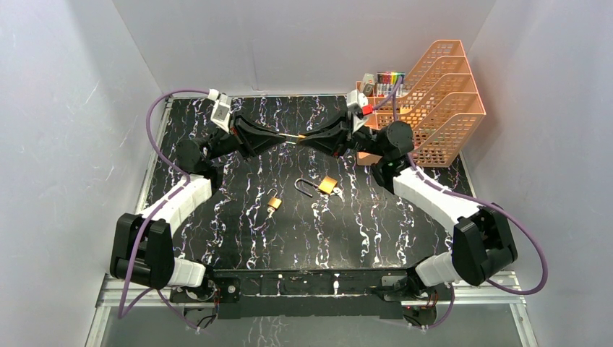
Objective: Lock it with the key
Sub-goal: Lock the lock.
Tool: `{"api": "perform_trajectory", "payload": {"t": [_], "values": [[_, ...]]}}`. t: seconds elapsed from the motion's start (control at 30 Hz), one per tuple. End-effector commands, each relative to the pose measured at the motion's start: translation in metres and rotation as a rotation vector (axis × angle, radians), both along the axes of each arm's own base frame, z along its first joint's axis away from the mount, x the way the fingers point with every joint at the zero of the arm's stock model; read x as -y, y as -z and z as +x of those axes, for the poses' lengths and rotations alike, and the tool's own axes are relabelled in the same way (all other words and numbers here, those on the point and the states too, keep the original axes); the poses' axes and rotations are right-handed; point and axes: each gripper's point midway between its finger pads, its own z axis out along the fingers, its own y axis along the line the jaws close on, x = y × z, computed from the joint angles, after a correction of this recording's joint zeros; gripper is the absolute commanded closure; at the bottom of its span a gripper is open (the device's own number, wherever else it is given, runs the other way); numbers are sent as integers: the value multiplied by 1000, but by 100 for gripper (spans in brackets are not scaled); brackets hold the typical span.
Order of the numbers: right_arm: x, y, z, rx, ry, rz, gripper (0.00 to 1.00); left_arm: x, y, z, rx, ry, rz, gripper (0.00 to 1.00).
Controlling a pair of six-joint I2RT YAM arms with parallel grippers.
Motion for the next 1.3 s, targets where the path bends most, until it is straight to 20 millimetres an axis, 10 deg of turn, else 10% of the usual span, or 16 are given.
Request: {"api": "perform_trajectory", "payload": {"t": [0.0, 0.13, 0.23, 0.5, 0.93, 1.27], "values": [[-6, -18, -4, 22, -37, -15, 100, -4, -26, -19, 196, 2, -66, 100], [-4, -16, -5, -4, -65, -105, 100, -1, -22, -22, 184, 45, -31, 97], [8, -24, -12, 47, -83, -121, 100, -1, -16, -26, 170, 95, 20, 60], [30, -38, -12, 71, -114, -163, 100, -5, -13, -27, 160, 98, 53, 25], [28, -27, -13, -50, -324, -231, 100, -9, -18, -28, 192, 71, 42, 32], [23, -25, -4, -73, -306, -223, 100, -5, -12, -17, 144, 86, 51, 62]]}}
